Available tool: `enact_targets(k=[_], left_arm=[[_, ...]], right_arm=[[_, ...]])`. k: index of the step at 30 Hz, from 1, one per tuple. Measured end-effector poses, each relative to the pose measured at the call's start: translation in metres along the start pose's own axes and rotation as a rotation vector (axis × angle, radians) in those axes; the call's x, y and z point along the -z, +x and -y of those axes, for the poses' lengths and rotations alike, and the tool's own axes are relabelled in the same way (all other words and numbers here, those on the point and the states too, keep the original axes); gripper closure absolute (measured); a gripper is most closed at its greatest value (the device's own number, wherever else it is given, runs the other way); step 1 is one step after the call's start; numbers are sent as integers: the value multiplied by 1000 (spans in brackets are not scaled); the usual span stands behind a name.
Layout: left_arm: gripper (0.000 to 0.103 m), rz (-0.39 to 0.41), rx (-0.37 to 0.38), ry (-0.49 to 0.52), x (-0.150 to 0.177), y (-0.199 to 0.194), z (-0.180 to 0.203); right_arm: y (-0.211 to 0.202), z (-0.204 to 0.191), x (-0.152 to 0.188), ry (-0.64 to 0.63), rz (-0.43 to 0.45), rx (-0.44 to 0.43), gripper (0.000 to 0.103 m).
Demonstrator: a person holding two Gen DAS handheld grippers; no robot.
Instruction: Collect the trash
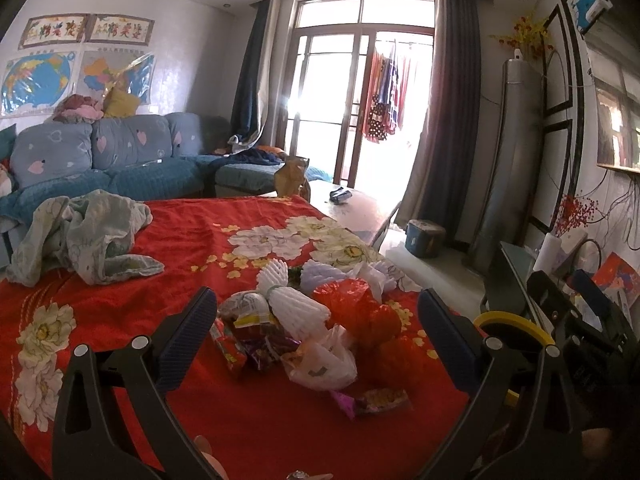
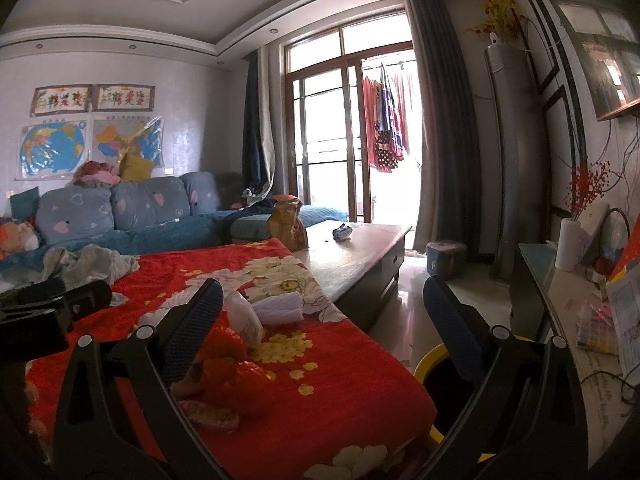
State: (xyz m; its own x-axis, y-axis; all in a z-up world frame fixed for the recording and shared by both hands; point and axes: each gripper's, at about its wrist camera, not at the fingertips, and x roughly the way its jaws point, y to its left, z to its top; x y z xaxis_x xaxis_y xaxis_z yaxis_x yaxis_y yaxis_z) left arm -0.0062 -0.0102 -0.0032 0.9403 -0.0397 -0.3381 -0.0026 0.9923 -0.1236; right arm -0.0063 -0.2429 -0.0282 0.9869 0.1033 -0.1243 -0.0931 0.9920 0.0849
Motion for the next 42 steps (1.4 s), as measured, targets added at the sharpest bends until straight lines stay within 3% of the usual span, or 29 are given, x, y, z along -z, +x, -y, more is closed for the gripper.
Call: enact_targets(k=[19,33,41,42], left_arm=[[6,-89,40,-27,0,36,3],[6,-140,-6,-109,-28,82,-46],[8,-207,46,-137,-27,93,-67],[13,-229,60,-134,-24,95,-64]], right_arm=[[12,15,0,1,-63,-32,11],[64,-12,-4,-23,-203,-204,11],[95,-33,16,-65,-347,-287,11],[96,-34,18,-67,-360,-296,11]])
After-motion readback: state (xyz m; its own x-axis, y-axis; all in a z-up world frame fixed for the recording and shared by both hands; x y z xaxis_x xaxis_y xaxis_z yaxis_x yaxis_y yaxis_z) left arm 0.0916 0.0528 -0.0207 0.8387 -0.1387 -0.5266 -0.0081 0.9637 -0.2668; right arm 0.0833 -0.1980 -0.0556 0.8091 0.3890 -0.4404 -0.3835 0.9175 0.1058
